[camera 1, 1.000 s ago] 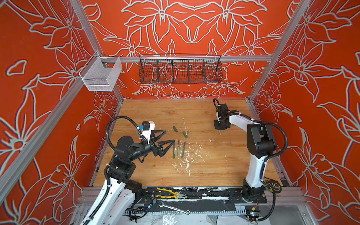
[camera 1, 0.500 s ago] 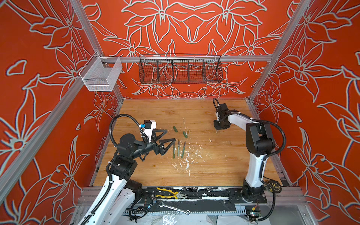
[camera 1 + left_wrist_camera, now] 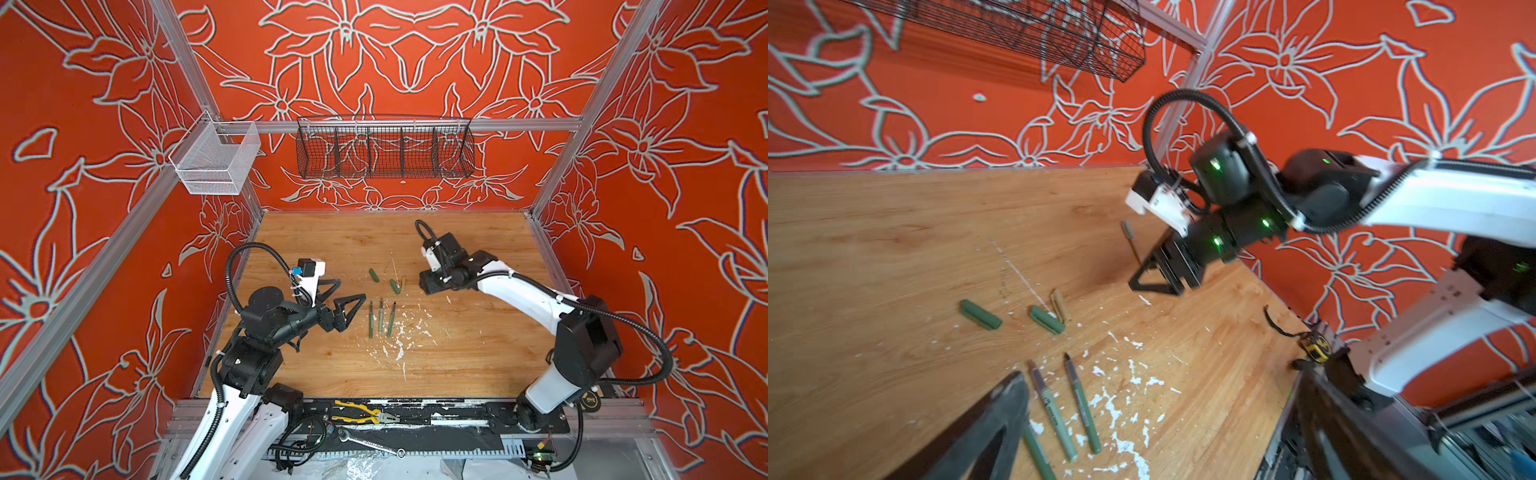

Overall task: Insert pens into pen caps
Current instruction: Place a pen at the top-right of the table, then pick up a pen at the center of the table.

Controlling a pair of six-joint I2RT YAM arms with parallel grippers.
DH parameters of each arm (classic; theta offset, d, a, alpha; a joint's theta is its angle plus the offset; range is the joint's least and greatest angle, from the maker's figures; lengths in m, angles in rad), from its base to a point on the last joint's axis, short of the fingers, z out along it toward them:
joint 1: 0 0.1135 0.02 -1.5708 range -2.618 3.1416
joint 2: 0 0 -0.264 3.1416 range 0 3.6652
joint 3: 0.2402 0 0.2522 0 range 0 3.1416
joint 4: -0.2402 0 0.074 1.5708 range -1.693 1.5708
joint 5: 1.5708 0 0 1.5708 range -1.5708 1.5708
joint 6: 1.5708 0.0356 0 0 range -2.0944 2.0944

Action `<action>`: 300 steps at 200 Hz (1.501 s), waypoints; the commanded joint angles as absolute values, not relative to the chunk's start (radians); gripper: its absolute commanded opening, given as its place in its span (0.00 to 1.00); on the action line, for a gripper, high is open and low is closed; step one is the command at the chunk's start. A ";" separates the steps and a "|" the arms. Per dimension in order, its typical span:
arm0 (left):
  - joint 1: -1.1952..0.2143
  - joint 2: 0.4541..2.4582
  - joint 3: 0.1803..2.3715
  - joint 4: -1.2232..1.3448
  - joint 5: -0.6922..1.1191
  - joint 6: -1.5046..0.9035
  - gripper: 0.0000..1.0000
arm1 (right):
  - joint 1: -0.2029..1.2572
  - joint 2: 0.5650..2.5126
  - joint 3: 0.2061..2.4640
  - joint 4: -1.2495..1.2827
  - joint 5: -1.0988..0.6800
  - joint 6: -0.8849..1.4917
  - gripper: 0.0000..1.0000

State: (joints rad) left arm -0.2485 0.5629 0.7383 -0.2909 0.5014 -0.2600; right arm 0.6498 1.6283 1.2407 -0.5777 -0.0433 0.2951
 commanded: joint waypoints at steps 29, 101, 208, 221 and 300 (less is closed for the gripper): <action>-0.244 0.510 0.727 -0.368 0.257 -0.253 0.98 | 0.880 1.695 1.218 -0.522 0.028 0.558 0.61; -0.244 0.474 0.720 -0.357 0.287 -0.255 0.98 | 0.931 1.855 1.259 -0.510 0.078 0.622 0.55; -0.244 0.474 0.715 -0.344 0.294 -0.253 0.98 | 0.936 1.930 1.310 -0.509 0.038 0.609 0.53; -0.244 0.474 0.715 -0.344 0.296 -0.252 0.98 | 0.940 1.935 1.308 -0.509 0.043 0.609 0.51; -0.244 0.474 0.715 -0.339 0.303 -0.251 0.98 | 0.954 1.916 1.278 -0.560 0.092 0.583 0.29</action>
